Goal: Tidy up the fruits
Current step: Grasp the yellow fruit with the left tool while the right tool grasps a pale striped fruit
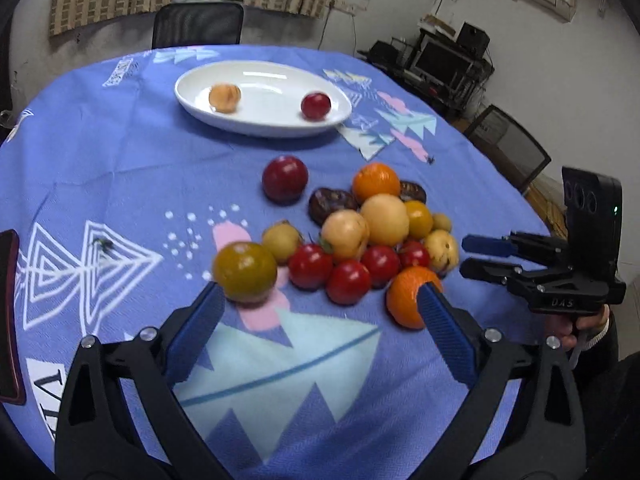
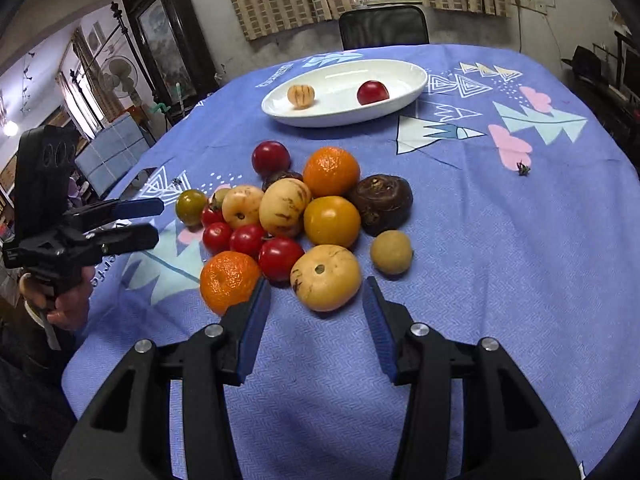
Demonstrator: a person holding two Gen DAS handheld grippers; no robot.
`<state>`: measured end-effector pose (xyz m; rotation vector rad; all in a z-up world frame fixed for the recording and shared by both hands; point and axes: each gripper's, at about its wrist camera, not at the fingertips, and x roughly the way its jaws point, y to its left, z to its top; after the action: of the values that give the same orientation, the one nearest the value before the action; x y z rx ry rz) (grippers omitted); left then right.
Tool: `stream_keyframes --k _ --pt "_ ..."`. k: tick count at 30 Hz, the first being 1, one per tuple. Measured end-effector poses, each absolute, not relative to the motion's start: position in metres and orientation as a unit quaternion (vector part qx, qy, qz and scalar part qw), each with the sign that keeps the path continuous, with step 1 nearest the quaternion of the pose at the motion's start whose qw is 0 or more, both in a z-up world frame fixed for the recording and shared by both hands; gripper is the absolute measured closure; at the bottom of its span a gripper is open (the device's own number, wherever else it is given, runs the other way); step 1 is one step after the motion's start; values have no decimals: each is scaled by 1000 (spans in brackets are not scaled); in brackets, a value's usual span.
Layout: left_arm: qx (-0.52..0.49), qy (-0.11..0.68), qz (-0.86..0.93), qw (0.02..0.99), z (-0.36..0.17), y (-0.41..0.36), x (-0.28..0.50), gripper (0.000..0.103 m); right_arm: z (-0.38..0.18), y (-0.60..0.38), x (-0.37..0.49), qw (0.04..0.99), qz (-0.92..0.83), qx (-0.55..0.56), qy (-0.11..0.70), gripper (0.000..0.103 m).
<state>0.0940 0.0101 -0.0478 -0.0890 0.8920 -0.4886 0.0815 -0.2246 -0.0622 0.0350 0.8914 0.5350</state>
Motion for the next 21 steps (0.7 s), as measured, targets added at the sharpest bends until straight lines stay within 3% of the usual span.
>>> stream_keyframes --k 10,21 --pt "-29 414 -229 880 -45 12 88 4 -71 -208 89 868 240 -44 432 54" --pt "-59 428 -170 885 -55 32 103 5 -72 -214 98 869 237 -20 434 60"
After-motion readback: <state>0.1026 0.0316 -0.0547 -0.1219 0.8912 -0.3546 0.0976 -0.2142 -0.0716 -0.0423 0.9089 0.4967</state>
